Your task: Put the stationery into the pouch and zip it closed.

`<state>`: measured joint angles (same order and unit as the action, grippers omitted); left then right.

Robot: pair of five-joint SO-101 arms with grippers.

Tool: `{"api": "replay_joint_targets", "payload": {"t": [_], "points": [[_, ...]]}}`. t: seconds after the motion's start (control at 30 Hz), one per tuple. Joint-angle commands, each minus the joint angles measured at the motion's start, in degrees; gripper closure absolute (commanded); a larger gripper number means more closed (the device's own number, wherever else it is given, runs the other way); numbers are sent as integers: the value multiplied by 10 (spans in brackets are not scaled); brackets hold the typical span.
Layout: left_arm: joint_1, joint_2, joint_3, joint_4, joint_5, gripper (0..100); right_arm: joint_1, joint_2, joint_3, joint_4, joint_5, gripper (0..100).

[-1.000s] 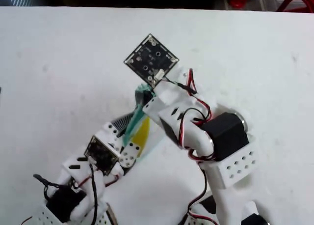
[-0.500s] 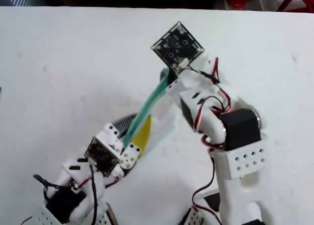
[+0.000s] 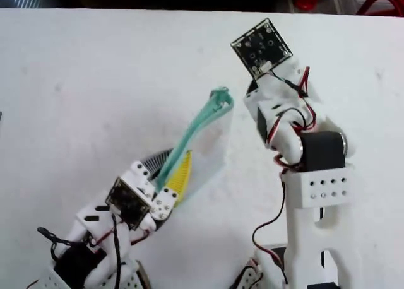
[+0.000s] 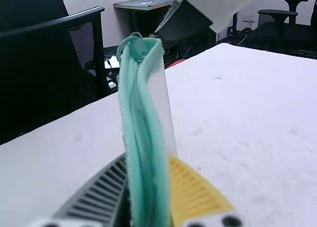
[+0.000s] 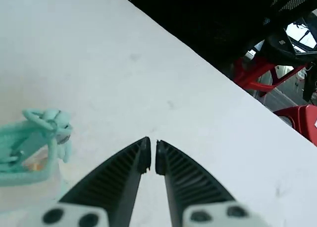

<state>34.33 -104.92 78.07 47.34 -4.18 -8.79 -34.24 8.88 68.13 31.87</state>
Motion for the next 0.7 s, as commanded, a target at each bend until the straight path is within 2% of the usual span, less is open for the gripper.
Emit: {"api": "replay_joint_targets", "payload": {"t": [0.0,0.07,0.17,0.23,0.47,0.67], "points": [[2,3,-17,11,-5,979,-51,-56,-38,25,-63,980],[2,3,-17,11,-5,979,-96,-79,-71,54,-80,954],[2,3,-17,12,-5,979,-167,-70,-113,107,-84,827],[2,3,-17,13,-5,979,-192,-39,-141,138,-101,783],[2,3,-17,14,-5,979,-183,93,-293,253,-195,783],[2,3,-17,14,-5,979,-160,189,-357,295,-218,816]]}}
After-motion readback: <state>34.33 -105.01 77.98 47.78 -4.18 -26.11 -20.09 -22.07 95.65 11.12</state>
